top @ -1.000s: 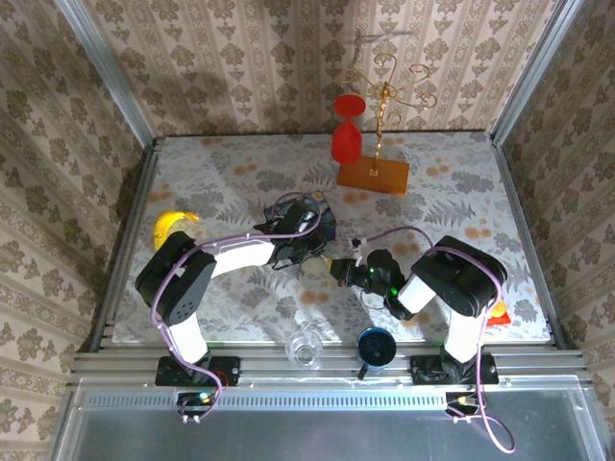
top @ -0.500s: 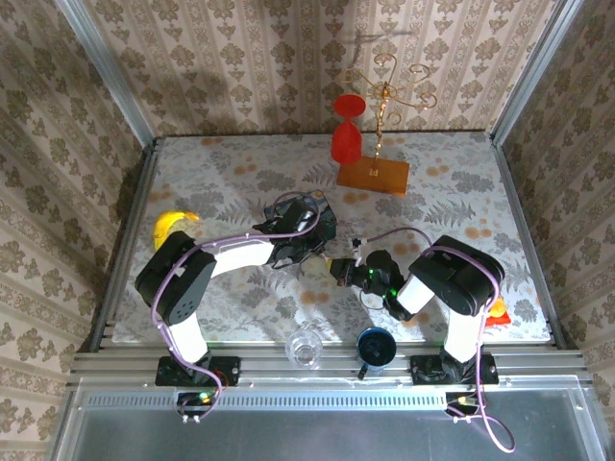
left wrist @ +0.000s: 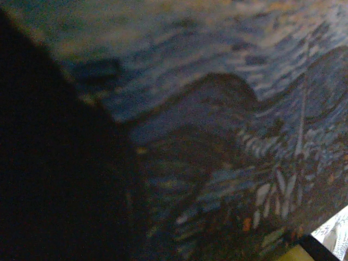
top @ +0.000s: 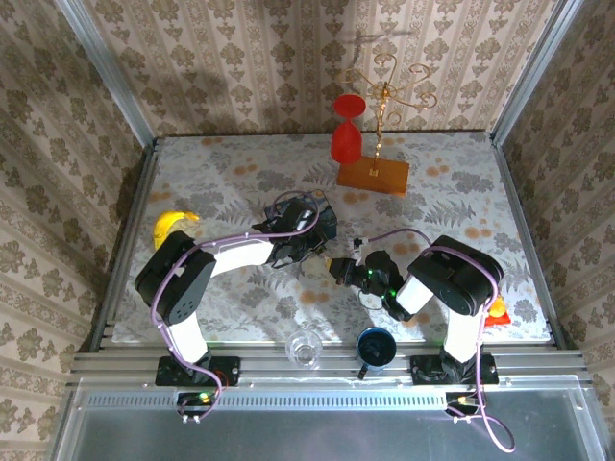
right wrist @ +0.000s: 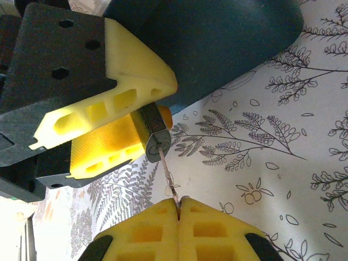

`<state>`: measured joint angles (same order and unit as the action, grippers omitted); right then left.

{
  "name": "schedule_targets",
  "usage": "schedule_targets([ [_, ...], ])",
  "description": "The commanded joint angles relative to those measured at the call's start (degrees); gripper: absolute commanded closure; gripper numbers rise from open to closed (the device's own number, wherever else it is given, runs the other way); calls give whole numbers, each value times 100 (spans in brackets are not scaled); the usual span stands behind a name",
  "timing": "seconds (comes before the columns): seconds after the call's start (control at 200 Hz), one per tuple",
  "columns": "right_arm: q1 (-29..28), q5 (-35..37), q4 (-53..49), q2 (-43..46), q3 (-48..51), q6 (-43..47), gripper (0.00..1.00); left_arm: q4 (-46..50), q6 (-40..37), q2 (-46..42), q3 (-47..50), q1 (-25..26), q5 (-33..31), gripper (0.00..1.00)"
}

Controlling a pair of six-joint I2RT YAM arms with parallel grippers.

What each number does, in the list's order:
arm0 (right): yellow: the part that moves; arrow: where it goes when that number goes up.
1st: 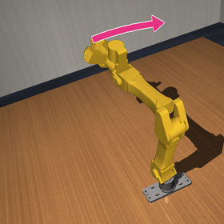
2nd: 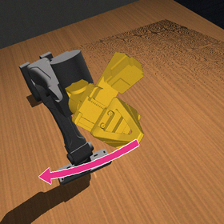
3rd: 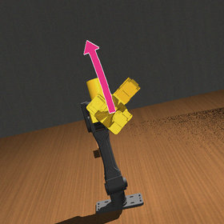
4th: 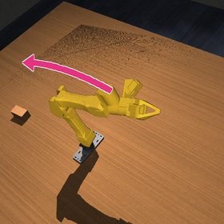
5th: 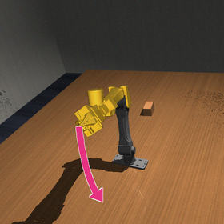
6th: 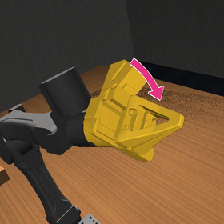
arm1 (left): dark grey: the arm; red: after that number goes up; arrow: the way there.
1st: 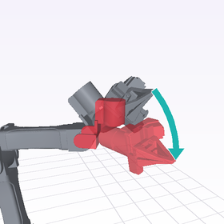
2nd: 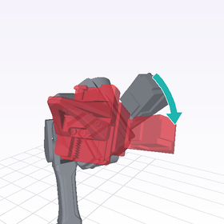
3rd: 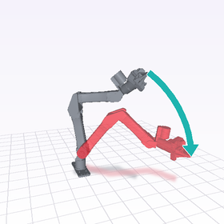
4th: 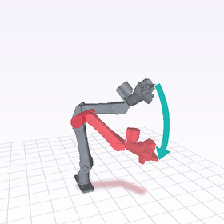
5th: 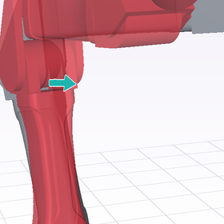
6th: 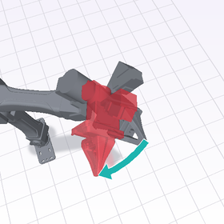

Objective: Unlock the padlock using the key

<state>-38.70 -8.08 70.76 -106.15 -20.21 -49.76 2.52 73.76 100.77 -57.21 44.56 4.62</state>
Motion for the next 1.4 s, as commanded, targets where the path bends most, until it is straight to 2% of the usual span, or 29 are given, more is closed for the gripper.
schedule_targets([
  [0.0, -33, 335, 244, 68, -150, -79, 100, -198, 45, -66, -24, 44, 344, 100],
  [0.35, 79, 205, -577, 420, -398, 55, 100, -60, -124, -154, -1, 42, 427, 100],
  [0.59, 174, -27, -2031, 985, -625, 419, 100, -58, -116, -261, 43, 44, 399, 100],
  [0.835, 345, -25, -2479, 1551, -447, 591, 100, -89, -68, -277, 44, 52, 464, 100],
  [1.01, 398, -502, -2499, 1452, -610, 673, 100, -112, 0, -268, 27, 60, 522, 100],
  [1.396, 504, -885, -1871, 1112, -599, 391, 100, -251, 247, -321, 78, 79, 462, 100],
])
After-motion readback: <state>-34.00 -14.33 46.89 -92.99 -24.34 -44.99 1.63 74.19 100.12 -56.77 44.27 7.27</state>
